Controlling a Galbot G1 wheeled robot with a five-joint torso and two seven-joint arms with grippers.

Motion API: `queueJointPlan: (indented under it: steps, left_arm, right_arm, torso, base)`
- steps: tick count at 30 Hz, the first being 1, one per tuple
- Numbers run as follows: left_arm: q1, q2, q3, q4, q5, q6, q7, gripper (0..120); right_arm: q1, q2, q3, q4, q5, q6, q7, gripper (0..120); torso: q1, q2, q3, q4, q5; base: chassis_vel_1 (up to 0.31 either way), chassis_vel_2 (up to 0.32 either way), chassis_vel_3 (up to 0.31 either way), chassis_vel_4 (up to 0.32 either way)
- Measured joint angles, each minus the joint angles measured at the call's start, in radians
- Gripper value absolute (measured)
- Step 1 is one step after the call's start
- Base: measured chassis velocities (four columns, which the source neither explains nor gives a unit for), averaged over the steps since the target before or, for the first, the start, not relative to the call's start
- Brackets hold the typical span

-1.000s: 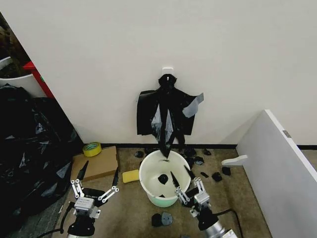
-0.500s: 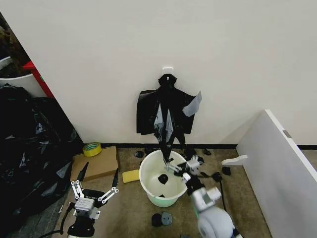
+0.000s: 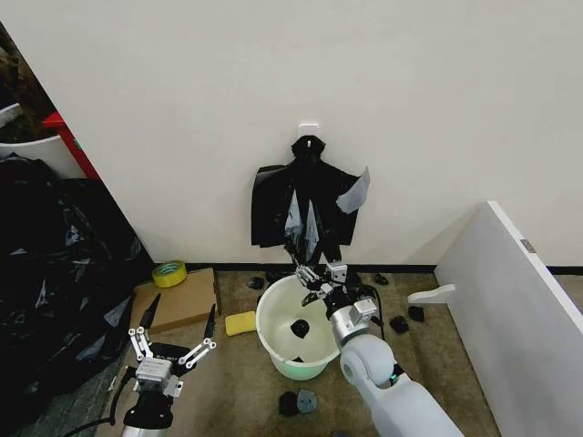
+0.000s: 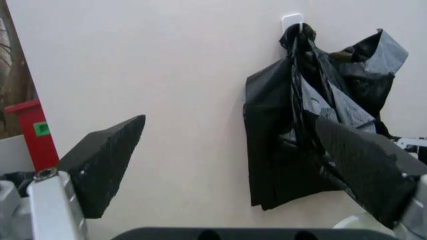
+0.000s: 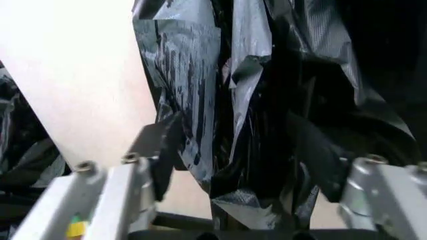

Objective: Place the garbage bag over the trash bin.

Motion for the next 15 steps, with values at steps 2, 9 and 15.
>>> queueJointPlan:
  steps: [2, 9, 15]
  left_arm:
    - [-0.004, 0.0, 0.001, 0.001, -0.001, 0.001, 0.0, 100]
    - [-0.013, 0.007, 0.003, 0.003, -0.011, 0.006, 0.0, 100]
    - [-0.027, 0.017, 0.009, 0.006, -0.028, 0.017, 0.0, 100]
  right_arm:
    - [0.003, 0.0, -0.002, 0.0, 0.002, 0.0, 0.001, 48]
    - [-0.01, -0.004, -0.001, 0.013, 0.001, 0.001, 0.002, 23]
    - [-0.032, -0.009, 0.005, 0.031, -0.001, 0.001, -0.002, 2]
  torso:
    - [0.0, 0.0, 0.0, 0.0, 0.0]
    - [0.0, 0.0, 0.0, 0.0001, 0.0]
    - [0.0, 0.0, 0.0, 0.0, 0.0]
  base:
    - [0.0, 0.0, 0.0, 0.0]
    - [0.0, 0.0, 0.0, 0.0]
    - [0.0, 0.0, 0.0, 0.0]
